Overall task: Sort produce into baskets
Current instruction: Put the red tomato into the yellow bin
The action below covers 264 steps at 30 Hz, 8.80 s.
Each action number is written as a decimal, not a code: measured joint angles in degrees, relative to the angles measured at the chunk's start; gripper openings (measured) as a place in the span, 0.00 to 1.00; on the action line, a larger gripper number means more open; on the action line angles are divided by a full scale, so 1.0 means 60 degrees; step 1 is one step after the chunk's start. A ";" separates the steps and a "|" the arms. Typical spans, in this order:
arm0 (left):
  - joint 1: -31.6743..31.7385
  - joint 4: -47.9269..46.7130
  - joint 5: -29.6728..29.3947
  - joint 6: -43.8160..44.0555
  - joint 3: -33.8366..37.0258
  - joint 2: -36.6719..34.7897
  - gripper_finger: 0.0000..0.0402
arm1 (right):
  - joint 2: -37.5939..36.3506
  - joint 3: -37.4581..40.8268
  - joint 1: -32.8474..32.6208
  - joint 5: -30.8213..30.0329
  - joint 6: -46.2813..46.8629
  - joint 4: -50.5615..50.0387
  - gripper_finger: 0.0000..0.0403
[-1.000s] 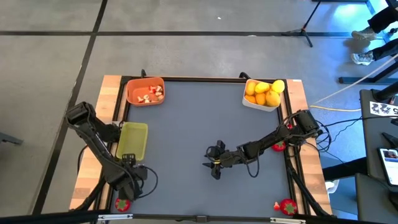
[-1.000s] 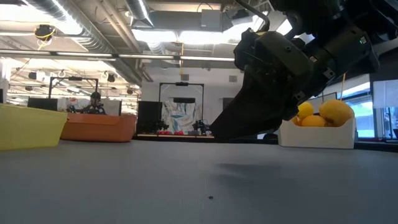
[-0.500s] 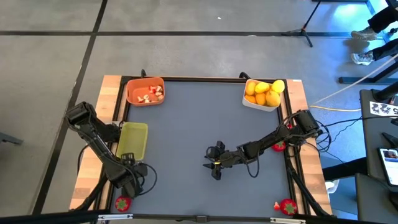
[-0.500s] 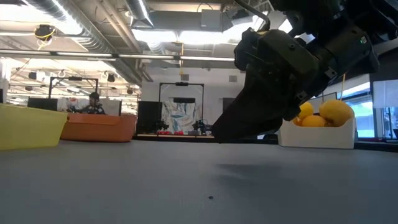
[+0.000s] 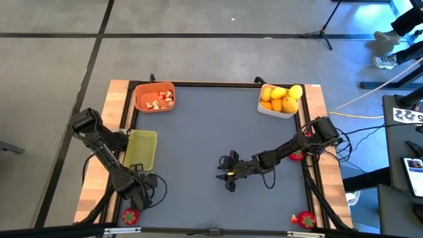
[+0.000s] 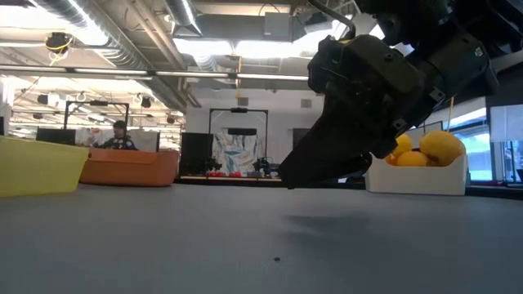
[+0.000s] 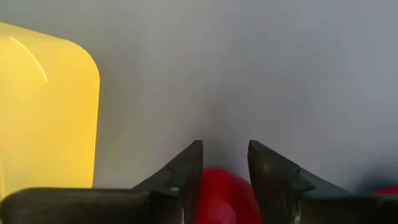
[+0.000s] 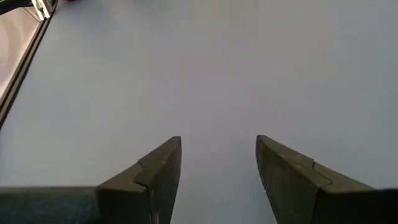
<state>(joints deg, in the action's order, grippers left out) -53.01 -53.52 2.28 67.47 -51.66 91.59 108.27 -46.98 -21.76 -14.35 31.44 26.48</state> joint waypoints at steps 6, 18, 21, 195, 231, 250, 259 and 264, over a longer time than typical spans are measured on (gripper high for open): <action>0.0085 0.0351 0.0025 0.0108 0.0000 -0.0004 0.33 | 0.0000 0.0002 0.0000 0.0000 0.0000 0.0004 0.51; 0.0403 0.1495 -0.0963 -0.0656 0.0000 -0.0004 0.76 | 0.0000 0.0001 0.0000 0.0244 -0.0001 -0.0001 0.51; 0.0467 0.1813 -0.0980 -0.0961 0.0000 -0.0004 0.81 | -0.0001 0.0004 0.0000 0.0328 -0.0019 -0.0004 0.51; 0.5134 -0.4154 -0.3111 0.4928 0.1563 -0.4428 0.71 | 0.0000 0.0004 0.0004 -0.0114 -0.0113 -0.0148 0.51; 0.5730 -0.4215 -0.3078 0.4950 0.1563 -0.3235 0.72 | 0.0000 0.0004 0.0004 -0.0204 -0.0288 -0.0171 0.51; 0.5738 -0.3757 -0.3076 0.4544 0.1497 -0.3241 0.92 | 0.0000 0.0004 0.0004 -0.0204 -0.0295 -0.0175 0.51; 0.5920 -0.3875 -0.2932 0.3822 0.1007 -0.3279 0.94 | 0.0000 0.0004 0.0004 -0.0204 -0.0304 -0.0178 0.51; 0.5737 -0.4090 -0.2932 0.3329 0.0107 -0.3282 0.93 | 0.0000 0.0004 0.0004 -0.0204 -0.0305 -0.0178 0.51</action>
<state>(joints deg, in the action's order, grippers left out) -18.59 -78.06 -15.31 87.44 -51.02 71.90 108.27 -46.96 -21.74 -15.57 29.61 25.41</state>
